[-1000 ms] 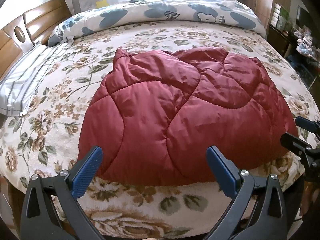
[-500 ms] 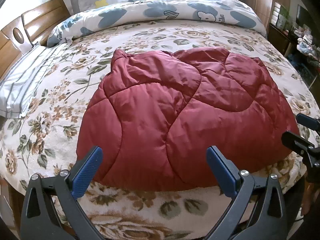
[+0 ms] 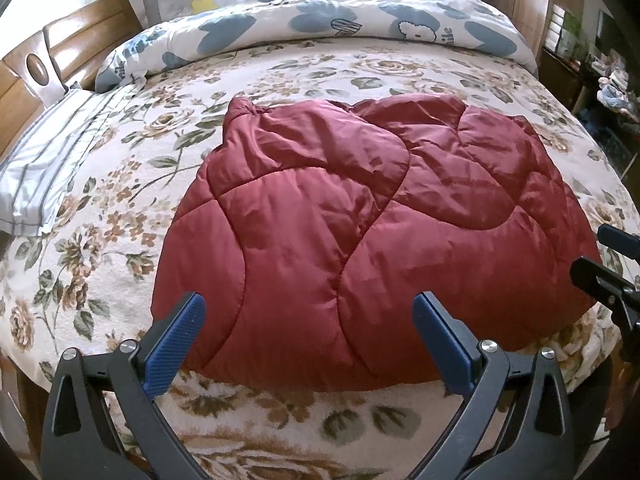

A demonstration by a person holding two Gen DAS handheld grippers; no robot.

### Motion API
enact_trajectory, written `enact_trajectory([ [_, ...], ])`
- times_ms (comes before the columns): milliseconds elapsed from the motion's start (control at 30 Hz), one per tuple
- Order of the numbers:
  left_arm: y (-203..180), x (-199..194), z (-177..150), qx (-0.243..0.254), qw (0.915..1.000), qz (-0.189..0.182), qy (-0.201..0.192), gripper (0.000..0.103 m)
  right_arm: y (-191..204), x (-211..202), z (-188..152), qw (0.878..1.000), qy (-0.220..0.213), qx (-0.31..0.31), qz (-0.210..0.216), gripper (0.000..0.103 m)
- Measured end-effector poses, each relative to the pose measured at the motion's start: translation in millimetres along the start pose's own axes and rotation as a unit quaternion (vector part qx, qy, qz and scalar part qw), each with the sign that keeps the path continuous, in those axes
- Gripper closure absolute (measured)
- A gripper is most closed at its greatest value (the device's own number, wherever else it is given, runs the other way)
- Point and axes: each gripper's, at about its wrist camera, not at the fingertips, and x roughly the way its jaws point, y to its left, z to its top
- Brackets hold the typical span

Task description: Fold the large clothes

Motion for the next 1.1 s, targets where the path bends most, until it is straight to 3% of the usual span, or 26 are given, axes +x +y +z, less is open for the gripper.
enact_trajectory([
  [1100, -1.1, 1.8, 4.0, 0.0, 1.0, 0.003, -0.004, 0.0, -0.8, 1.1, 1.1, 1.0, 0.0, 0.0, 0.001, 0.001],
])
